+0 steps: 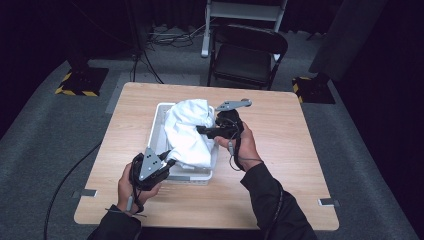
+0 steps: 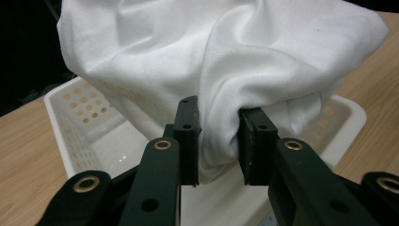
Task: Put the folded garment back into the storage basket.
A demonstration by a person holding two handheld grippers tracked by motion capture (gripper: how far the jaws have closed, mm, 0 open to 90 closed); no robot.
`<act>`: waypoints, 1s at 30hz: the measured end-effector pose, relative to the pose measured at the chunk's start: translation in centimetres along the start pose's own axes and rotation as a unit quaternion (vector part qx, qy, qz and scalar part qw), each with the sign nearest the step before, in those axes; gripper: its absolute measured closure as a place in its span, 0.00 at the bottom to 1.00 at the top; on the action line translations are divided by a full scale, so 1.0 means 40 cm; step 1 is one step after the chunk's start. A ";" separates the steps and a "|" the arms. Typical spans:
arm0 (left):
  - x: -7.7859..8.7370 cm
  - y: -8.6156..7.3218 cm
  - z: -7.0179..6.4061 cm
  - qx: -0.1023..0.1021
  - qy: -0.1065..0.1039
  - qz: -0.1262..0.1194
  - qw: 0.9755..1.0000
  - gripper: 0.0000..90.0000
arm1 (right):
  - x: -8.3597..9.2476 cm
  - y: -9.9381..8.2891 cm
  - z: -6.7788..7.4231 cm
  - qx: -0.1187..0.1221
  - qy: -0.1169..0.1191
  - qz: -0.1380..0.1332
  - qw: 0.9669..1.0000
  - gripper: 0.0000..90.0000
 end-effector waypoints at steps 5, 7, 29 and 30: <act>-0.005 -0.006 0.009 0.005 0.003 0.004 1.000 0.79 | -0.020 -0.001 -0.004 0.003 0.002 0.005 1.000 0.62; -0.008 -0.009 0.012 0.006 0.005 0.007 1.000 0.79 | -0.028 -0.001 -0.005 0.004 0.004 0.007 1.000 0.62; -0.018 -0.039 0.050 0.016 0.024 0.035 0.999 0.79 | -0.116 -0.019 -0.009 0.003 0.018 0.027 0.999 0.62; -0.019 -0.040 0.052 0.016 0.025 0.036 0.999 0.79 | -0.119 -0.019 -0.009 0.001 0.019 0.027 0.999 0.62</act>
Point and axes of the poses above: each handheld gripper's, and its own axes: x roughly backward along the jaws, y roughly out of its top, z roughly to its left, the point moved 4 cm from there along -x, roughly forward along the jaws, and after that the axes turned 13 degrees about x, right-handed, at the moved point
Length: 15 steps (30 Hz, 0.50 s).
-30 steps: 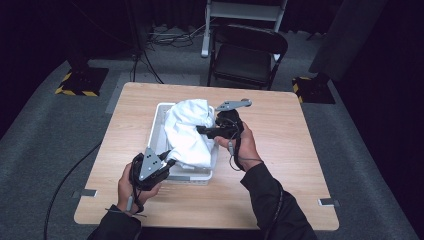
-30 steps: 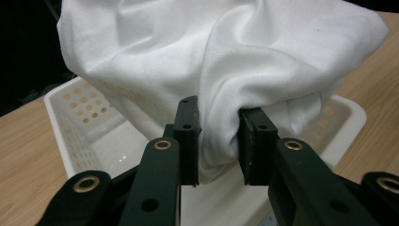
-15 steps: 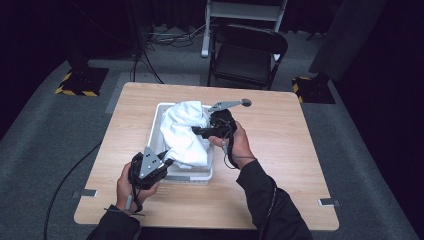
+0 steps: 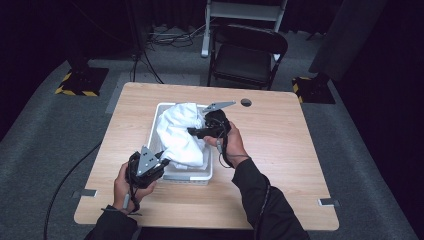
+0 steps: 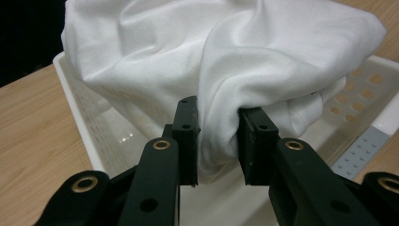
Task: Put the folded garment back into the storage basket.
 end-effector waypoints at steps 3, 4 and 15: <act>-0.003 -0.003 0.003 0.001 0.003 0.004 1.000 0.79 | -0.009 -0.003 -0.002 -0.002 0.000 0.002 1.000 0.62; -0.005 -0.005 0.003 0.002 0.002 0.006 1.000 0.79 | -0.011 -0.004 -0.002 -0.003 0.001 0.003 1.000 0.62; -0.020 -0.013 0.008 0.005 0.012 0.024 1.000 0.79 | -0.039 -0.014 -0.006 -0.006 -0.005 0.015 1.000 0.62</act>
Point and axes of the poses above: each handheld gripper's, and its own axes: x roughly backward along the jaws, y roughly out of its top, z roughly to its left, the point moved 4 cm from there along -x, roughly forward along the jaws, and after that the axes turned 13 degrees about x, right-handed, at the moved point
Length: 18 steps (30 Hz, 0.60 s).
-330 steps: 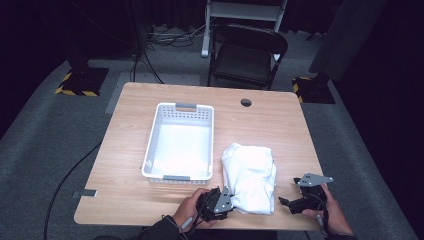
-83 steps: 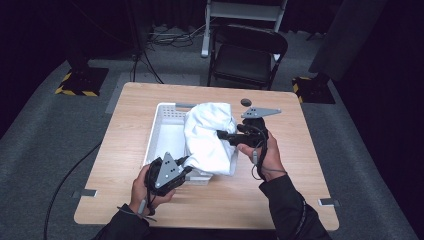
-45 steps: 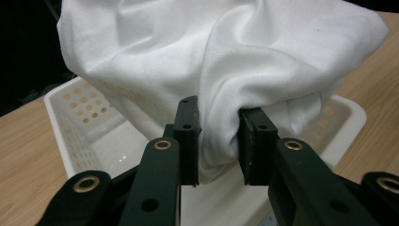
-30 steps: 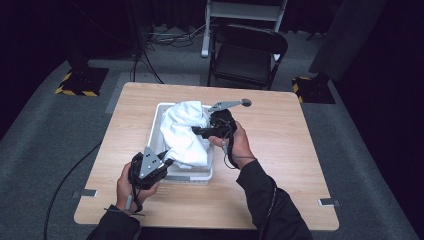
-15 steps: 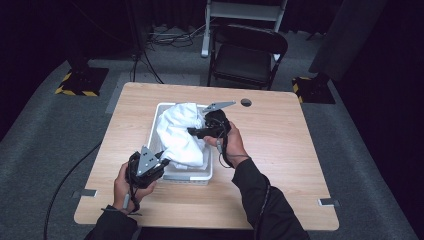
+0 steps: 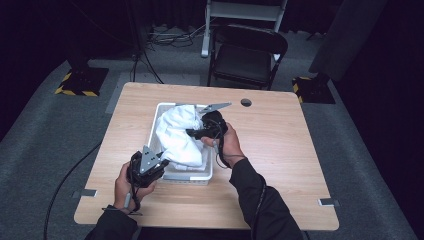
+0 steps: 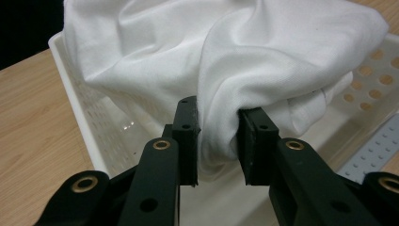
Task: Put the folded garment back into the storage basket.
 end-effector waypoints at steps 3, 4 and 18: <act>-0.001 0.000 0.004 0.002 0.005 0.004 1.000 0.79 | -0.009 0.000 -0.001 -0.002 -0.001 0.004 1.000 0.62; -0.001 -0.001 0.006 0.003 0.005 0.006 1.000 0.79 | -0.012 0.000 -0.001 -0.003 -0.001 0.005 1.000 0.62; -0.006 -0.008 0.006 -0.002 0.009 0.018 1.000 0.78 | -0.038 -0.008 -0.003 -0.007 0.001 0.014 1.000 0.61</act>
Point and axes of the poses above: each handheld gripper's, and its own axes: x roughly backward along the jaws, y roughly out of its top, z roughly to its left, the point moved 4 cm from there along -x, roughly forward along the jaws, and after that the axes turned 13 degrees about x, right-handed, at the moved point
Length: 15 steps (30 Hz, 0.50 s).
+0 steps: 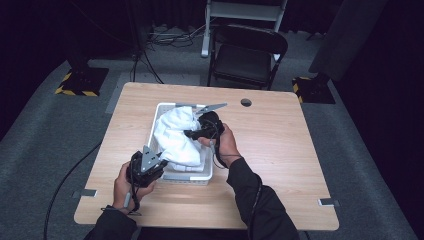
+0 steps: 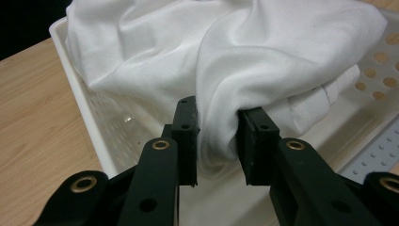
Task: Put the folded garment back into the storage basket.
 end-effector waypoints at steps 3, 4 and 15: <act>-0.002 -0.003 -0.003 -0.008 -0.003 0.003 1.000 0.78 | -0.003 -0.004 -0.003 -0.001 0.003 -0.003 1.000 0.61; -0.004 -0.004 -0.004 -0.008 -0.001 0.005 1.000 0.78 | -0.004 -0.005 -0.004 0.000 0.003 -0.002 1.000 0.61; -0.004 -0.004 -0.001 -0.005 0.000 0.007 1.000 0.77 | -0.013 -0.012 -0.005 -0.004 0.003 -0.004 1.000 0.61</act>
Point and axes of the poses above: each handheld gripper's, and its own axes: x roughly backward along the jaws, y roughly out of its top, z roughly to its left, the point moved 4 cm from there along -x, roughly forward along the jaws, and after that the axes turned 13 degrees about x, right-handed, at the moved point
